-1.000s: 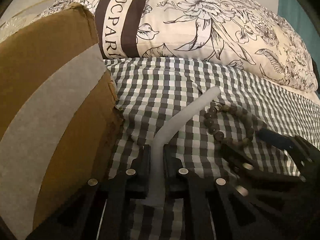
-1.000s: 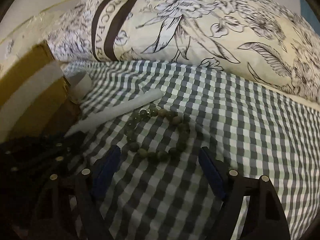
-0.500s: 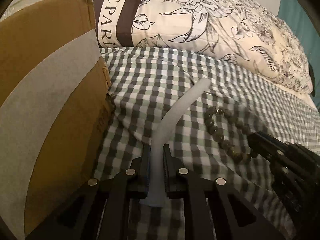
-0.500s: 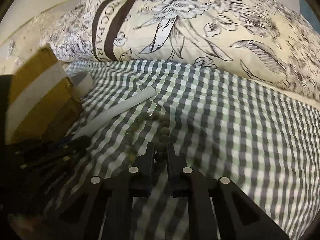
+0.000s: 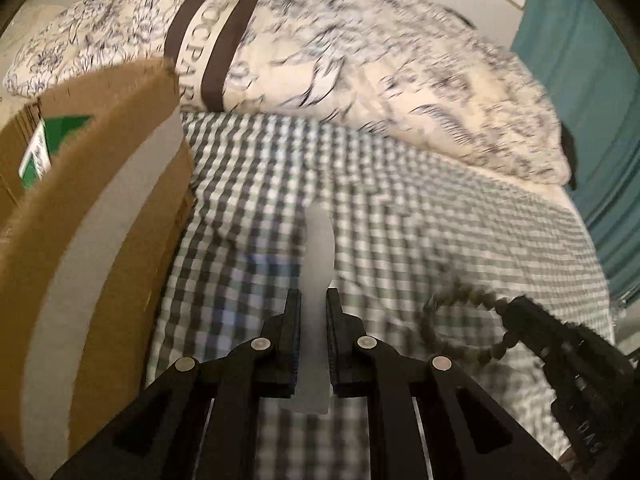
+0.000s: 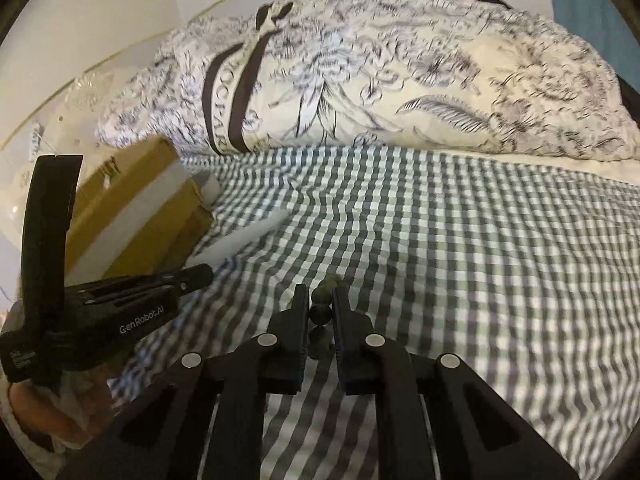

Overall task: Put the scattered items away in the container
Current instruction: 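Carry the tube and bracelet over the cardboard box and open both tools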

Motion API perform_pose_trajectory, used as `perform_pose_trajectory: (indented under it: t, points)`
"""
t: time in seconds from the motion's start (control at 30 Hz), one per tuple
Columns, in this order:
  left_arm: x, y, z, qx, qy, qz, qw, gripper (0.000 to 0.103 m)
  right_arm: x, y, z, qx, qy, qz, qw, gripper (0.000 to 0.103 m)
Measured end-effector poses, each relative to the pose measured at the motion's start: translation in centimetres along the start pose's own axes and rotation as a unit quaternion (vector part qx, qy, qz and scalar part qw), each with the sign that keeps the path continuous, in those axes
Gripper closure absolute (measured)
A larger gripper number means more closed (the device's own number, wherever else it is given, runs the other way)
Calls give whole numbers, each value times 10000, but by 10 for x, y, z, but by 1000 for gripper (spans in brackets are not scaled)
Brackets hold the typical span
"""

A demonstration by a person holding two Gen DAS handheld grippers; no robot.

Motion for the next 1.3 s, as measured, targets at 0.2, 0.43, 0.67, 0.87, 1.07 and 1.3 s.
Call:
perform_pose_trajectory:
  t: [0.2, 0.43, 0.67, 0.87, 1.07, 1.3]
  points:
    - [-59, 11, 15, 86, -247, 361, 9990, 92, -53, -1, -4, 104, -55, 227, 9997, 92]
    - [-114, 24, 17, 182, -225, 662, 9974, 92, -110, 4, -18, 93, -103, 537, 9985, 92]
    - [-153, 38, -5, 261, -119, 751, 9968, 92, -147, 16, -52, -133, -65, 748, 9971, 92]
    - [-181, 55, -37, 376, 98, 927, 9949, 92, -156, 37, -103, -500, 94, 931, 9944, 92]
    - [-194, 70, -91, 151, 286, 1048, 9940, 92, -140, 62, -165, -875, 425, 961, 9906, 92]
    - [-190, 76, -151, -131, 504, 1031, 9933, 92, -95, 85, -225, -1186, 811, 750, 9868, 92]
Point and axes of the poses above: each gripper's, at about its wrist camera, not at the fingertips, and x roughly the way its jaws point, z to its right, y to its top, the point moved 2 cm from there along x, roughly the way its jaws point, and after that the axes turned 1 degree about z, right-handed, at the moved point
